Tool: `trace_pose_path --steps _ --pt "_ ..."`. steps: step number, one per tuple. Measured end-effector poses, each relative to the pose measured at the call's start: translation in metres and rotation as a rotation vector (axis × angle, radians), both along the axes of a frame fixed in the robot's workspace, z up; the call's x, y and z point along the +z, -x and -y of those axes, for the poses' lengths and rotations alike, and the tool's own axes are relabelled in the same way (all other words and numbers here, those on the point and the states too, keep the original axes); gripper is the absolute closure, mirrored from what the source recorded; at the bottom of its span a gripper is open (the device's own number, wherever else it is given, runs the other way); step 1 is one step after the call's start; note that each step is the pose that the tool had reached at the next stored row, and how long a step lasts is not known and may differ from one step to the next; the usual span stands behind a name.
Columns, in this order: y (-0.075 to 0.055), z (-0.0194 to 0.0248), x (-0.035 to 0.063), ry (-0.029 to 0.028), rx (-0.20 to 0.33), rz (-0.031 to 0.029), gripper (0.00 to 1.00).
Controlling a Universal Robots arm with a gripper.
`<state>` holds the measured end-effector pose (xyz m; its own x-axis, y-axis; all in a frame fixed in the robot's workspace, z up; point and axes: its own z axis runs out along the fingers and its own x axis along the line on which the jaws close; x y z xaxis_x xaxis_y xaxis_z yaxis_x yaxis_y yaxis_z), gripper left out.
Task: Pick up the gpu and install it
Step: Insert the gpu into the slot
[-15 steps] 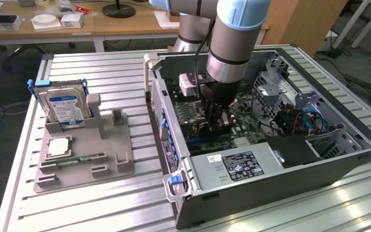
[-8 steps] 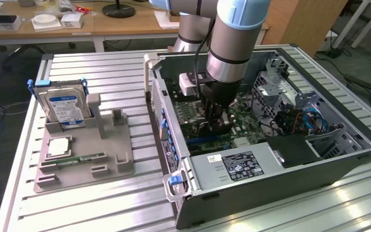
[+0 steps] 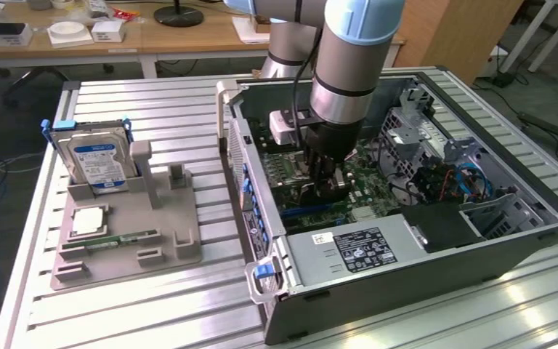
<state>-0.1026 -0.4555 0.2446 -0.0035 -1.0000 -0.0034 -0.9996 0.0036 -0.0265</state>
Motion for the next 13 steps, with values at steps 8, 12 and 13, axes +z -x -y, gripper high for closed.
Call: trace_pose_path --steps 8,12,13 --pt "0.0014 -0.0001 -0.0005 -0.0001 0.000 0.0001 0.73" --pt "0.0016 0.0001 -0.0008 0.0003 0.000 -0.0001 0.73" --pt "0.0016 0.0001 -0.0010 0.0002 0.000 -0.0001 0.73"
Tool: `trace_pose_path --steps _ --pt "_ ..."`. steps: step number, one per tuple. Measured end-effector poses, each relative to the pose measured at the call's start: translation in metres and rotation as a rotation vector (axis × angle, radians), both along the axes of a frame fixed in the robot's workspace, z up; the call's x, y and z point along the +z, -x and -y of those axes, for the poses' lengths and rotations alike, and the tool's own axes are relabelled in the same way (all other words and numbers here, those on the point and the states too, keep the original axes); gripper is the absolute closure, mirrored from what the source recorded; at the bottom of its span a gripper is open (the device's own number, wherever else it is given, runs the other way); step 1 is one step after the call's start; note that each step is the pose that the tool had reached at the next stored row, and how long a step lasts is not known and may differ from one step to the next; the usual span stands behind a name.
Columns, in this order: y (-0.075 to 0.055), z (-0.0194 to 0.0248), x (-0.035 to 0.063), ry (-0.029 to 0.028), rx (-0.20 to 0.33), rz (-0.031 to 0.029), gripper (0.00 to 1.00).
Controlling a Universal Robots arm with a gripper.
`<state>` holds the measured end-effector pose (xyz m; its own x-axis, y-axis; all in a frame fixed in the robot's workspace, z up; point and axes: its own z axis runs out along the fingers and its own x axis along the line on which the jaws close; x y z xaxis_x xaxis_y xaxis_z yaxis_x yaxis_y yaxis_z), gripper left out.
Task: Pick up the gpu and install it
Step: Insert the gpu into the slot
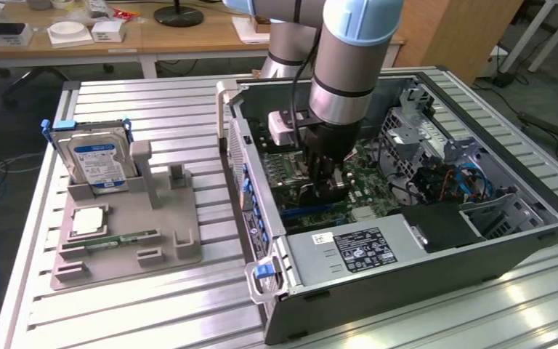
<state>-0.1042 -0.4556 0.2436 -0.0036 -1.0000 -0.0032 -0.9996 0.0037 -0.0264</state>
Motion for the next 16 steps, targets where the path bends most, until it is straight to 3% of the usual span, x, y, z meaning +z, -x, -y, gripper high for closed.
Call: trace_pose_path --steps 16 --pt "0.0000 0.0000 -0.0027 0.0000 -0.002 0.0001 0.73"
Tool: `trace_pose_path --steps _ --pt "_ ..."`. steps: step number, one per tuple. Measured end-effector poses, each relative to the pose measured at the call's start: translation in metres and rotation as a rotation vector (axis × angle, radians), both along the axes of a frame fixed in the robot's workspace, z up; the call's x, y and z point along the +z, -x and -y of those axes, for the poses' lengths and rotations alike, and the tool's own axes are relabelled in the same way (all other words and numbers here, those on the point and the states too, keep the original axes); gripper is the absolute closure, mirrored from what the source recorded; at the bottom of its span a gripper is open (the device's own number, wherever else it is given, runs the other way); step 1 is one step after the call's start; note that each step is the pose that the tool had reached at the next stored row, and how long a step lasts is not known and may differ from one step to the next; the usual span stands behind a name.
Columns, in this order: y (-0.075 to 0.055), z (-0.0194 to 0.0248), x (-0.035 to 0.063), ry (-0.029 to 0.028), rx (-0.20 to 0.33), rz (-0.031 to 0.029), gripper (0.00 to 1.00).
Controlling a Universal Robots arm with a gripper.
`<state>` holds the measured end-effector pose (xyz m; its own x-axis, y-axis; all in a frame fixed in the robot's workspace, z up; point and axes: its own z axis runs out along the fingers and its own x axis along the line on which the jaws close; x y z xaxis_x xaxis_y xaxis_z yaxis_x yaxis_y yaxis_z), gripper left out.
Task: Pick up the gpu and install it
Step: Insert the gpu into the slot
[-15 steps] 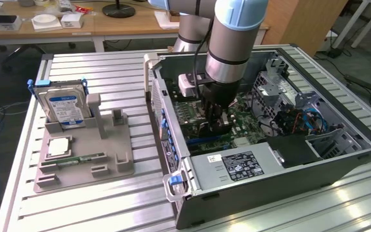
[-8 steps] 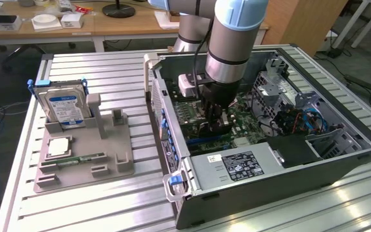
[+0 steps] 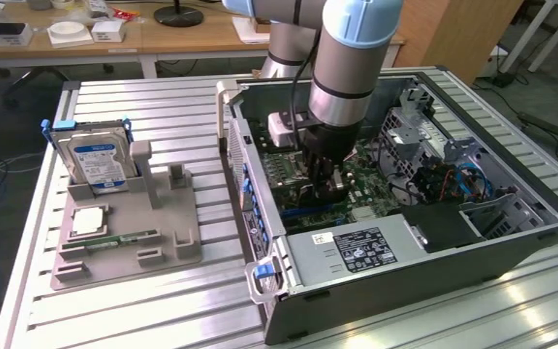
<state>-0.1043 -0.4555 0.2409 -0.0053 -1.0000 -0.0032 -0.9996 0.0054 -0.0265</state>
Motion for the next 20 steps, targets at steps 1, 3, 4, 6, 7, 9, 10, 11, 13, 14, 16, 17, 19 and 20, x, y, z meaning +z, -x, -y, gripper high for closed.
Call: trace_pose_path --steps 1,3,4,6,7,9,10,11,13,14,16,17,19,20 --pt "0.0000 0.0000 -0.0002 0.0001 0.000 0.0000 0.73" --pt "0.0000 0.0000 -0.0004 0.0002 0.000 -0.0002 0.73" --pt "0.0000 -0.0001 -0.0010 -0.0001 0.000 0.0000 0.73" --pt "0.0001 0.0000 -0.0019 -0.0001 0.000 0.0000 0.73" --pt "0.0001 0.0000 -0.0018 0.0000 0.000 -0.0001 0.73" --pt "0.0001 0.0000 -0.0018 0.0000 0.000 0.0000 0.73" --pt "0.0001 0.0000 -0.0018 0.0000 0.000 -0.0001 0.73" --pt "0.0001 0.0000 -0.0018 0.0000 0.000 -0.0001 0.73" --pt "0.0001 0.0000 -0.0019 0.0000 0.000 0.0000 0.73" --pt "0.0000 0.0000 -0.0019 0.0000 0.000 -0.0001 0.73" --pt "0.0000 0.0000 -0.0019 -0.0001 0.000 0.0000 0.73" --pt "0.0001 0.0000 -0.0019 -0.0001 0.000 -0.0001 0.73" --pt "0.0001 0.0000 -0.0019 0.0000 0.000 0.0000 0.73" --pt "0.0000 0.0000 -0.0019 0.0000 0.000 -0.0001 0.73"
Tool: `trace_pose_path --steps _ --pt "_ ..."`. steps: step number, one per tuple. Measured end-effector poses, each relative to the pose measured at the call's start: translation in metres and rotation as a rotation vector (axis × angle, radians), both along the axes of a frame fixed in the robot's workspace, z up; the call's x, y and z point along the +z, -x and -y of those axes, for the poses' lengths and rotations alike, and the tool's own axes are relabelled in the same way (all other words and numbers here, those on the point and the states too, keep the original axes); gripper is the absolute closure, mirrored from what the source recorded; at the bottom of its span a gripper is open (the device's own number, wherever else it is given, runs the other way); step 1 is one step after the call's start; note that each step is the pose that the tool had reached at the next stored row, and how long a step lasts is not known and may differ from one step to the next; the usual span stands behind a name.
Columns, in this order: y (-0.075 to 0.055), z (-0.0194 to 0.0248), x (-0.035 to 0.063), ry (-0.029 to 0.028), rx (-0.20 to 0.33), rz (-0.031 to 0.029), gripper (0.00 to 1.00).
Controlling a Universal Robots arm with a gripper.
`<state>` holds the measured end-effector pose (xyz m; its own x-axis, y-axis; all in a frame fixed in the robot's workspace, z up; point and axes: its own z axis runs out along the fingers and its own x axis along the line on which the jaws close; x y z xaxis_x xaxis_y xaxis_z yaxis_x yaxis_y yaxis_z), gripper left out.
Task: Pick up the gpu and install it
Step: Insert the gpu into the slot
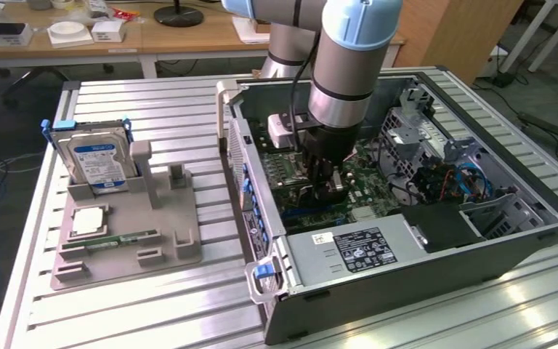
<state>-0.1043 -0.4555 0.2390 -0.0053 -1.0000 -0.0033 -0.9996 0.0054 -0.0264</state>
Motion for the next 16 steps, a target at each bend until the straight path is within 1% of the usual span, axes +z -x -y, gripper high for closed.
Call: trace_pose_path --steps 6,16 --pt "0.0000 0.0000 -0.0031 0.0002 0.000 -0.0001 0.73" --pt "0.0004 0.0000 -0.0033 0.0000 0.000 0.0002 0.73"
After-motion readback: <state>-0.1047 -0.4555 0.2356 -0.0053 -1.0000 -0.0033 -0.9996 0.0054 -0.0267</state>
